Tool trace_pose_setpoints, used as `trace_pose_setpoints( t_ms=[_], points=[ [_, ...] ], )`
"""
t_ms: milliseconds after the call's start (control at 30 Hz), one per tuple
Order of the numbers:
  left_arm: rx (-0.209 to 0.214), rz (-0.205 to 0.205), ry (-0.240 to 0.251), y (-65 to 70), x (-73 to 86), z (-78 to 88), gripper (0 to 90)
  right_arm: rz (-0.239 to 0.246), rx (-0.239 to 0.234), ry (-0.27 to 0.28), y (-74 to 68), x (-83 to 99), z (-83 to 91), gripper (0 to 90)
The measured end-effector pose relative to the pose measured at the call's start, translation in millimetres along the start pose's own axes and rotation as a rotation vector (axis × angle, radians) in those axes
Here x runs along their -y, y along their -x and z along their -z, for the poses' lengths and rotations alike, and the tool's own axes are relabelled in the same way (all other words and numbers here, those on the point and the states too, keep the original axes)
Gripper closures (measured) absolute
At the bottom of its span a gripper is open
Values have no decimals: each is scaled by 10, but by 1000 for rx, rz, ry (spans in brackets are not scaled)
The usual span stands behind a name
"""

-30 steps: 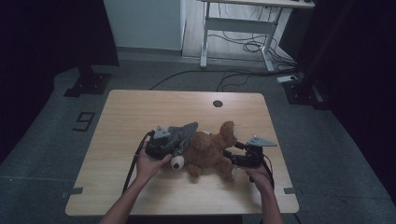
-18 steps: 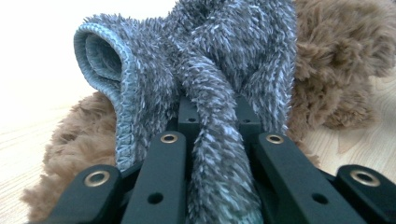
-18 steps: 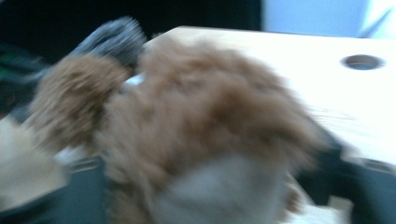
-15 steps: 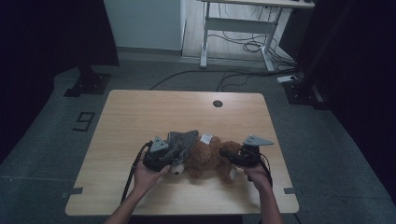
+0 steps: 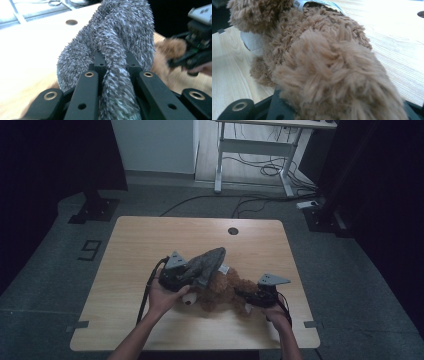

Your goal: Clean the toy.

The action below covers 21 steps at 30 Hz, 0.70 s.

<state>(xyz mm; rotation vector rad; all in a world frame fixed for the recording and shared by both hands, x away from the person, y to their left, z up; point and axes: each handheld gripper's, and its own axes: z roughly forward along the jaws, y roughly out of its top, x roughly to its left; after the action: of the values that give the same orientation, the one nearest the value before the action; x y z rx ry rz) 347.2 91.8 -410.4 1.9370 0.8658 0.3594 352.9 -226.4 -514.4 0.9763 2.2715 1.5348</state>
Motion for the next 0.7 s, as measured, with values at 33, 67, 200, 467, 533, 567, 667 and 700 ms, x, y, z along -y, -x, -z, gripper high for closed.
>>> trace_pose_setpoints(
  t_ms=[33, 67, 200, 467, 533, 567, 667, 700],
  points=[
    [3, -4, -11, 23, -44, -58, 770, 3, 0, 2, 3, 3, 3, 572],
    [9, -2, -30, 37, -71, -134, 770, -2, -4, 3, 10, 7, 5, 572],
    [14, 26, -94, 26, 7, -440, 770, -6, -4, 5, 29, 21, 13, 572],
    [-55, 98, -70, -338, 329, -210, 775, -53, -14, 7, 96, 59, 30, 571],
    [-66, 105, -51, -402, 379, -97, 776, -56, -22, 4, 96, 62, 25, 570],
    [-76, 106, -45, -424, 397, -48, 776, -59, -23, 5, 97, 64, 23, 569],
    [-86, 119, -34, -495, 461, 60, 775, -77, -29, 8, 106, 78, 21, 568],
    [-89, 126, -29, -517, 484, 92, 776, -80, -30, 8, 105, 81, 21, 568]
  ],
)
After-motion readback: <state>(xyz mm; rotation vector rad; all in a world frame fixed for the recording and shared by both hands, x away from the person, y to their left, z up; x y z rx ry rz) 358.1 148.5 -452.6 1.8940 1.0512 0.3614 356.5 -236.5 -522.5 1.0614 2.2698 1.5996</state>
